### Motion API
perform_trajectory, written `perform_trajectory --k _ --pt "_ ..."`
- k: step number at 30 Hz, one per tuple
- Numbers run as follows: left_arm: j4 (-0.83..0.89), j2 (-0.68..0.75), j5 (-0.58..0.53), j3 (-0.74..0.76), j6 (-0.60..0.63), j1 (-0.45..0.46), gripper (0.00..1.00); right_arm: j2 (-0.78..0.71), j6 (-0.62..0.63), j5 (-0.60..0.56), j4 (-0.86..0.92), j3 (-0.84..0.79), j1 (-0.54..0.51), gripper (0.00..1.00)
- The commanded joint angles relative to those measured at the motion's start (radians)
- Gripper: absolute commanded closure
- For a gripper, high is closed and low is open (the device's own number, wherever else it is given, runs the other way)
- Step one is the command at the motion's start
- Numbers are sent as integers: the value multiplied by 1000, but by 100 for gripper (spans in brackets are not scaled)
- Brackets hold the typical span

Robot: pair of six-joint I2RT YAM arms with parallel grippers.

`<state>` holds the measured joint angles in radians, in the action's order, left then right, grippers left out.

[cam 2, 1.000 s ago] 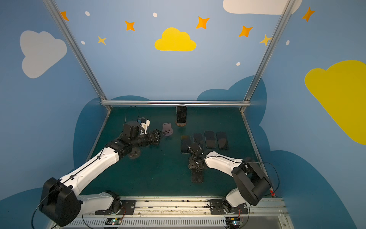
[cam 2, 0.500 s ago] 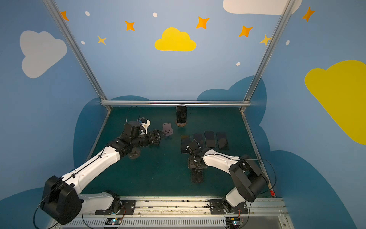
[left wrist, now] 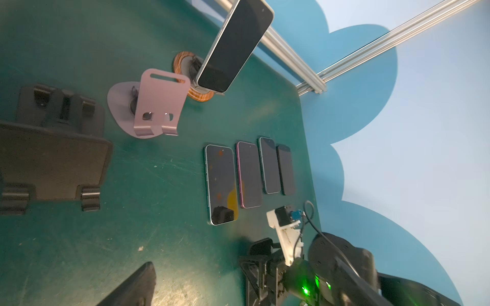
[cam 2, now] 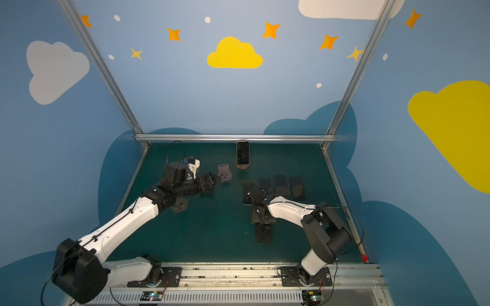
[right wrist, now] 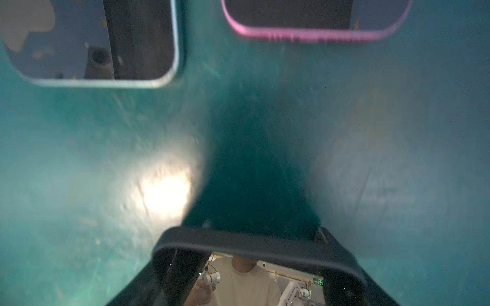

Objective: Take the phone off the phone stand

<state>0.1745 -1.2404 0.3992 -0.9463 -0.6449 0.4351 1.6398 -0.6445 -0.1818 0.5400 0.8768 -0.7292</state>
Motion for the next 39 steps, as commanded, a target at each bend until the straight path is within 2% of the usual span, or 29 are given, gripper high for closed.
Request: perform_trajectory --k 1,12,19,26,32,39 --pt "-10 24 9 -16 -5 3 0 126 -3 -61 -131 -40 17 27" --pt "0 21 -1 -19 4 3 0 100 -30 -98 -86 -12 -4 21" --pt "2 18 2 -22 4 2 0 70 -32 -91 -58 12 -11 21" --pt "2 19 3 -20 3 3 0 -34 -29 -102 7 45 -15 21" --pt "6 28 -4 -22 5 2 0 -127 -17 -107 79 91 -15 16" --pt "26 56 -64 -22 37 1 0 -232 6 -129 159 157 -18 13"
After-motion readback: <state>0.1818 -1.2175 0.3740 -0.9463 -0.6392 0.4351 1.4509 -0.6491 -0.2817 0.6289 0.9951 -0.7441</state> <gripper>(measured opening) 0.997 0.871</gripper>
